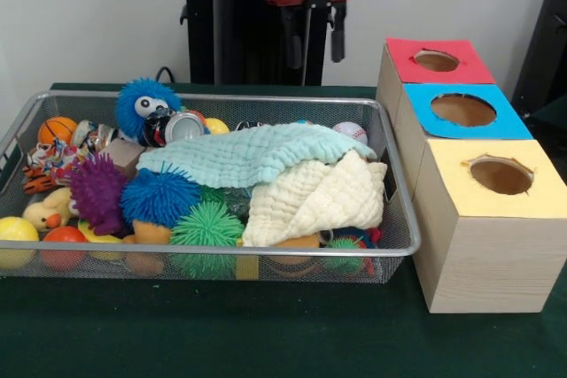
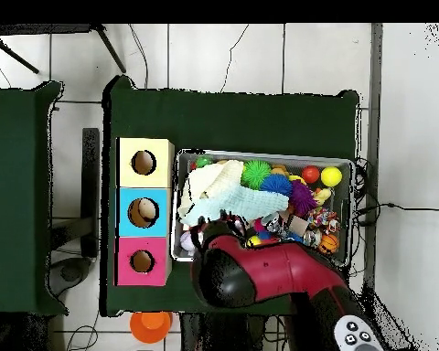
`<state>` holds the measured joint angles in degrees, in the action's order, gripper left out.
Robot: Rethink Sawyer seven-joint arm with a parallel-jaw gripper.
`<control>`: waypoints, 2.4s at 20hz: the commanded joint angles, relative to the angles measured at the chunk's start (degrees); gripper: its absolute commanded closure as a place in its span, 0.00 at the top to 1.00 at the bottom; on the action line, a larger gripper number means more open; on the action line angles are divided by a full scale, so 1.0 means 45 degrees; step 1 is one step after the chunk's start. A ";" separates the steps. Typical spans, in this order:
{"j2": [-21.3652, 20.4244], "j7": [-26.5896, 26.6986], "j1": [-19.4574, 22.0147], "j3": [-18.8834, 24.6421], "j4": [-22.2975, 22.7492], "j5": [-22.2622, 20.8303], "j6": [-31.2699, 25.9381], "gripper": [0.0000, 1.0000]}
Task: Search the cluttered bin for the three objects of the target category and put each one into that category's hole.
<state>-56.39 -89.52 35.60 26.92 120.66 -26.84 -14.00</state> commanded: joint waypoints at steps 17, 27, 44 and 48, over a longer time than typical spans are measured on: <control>0.4128 0.5127 0.5783 0.2521 -0.4185 -0.4710 -0.2729 1.00; 0.5398 0.7380 0.7546 0.4470 -0.5335 -0.4790 -0.4074 1.00; 0.7295 0.7697 0.6811 0.3525 -0.7227 -0.5789 -0.3569 1.00; 0.8087 0.7431 0.6295 0.2889 -0.8158 -0.6571 -0.3422 1.00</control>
<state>-26.69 -70.63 67.04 42.49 92.32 -49.25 -25.24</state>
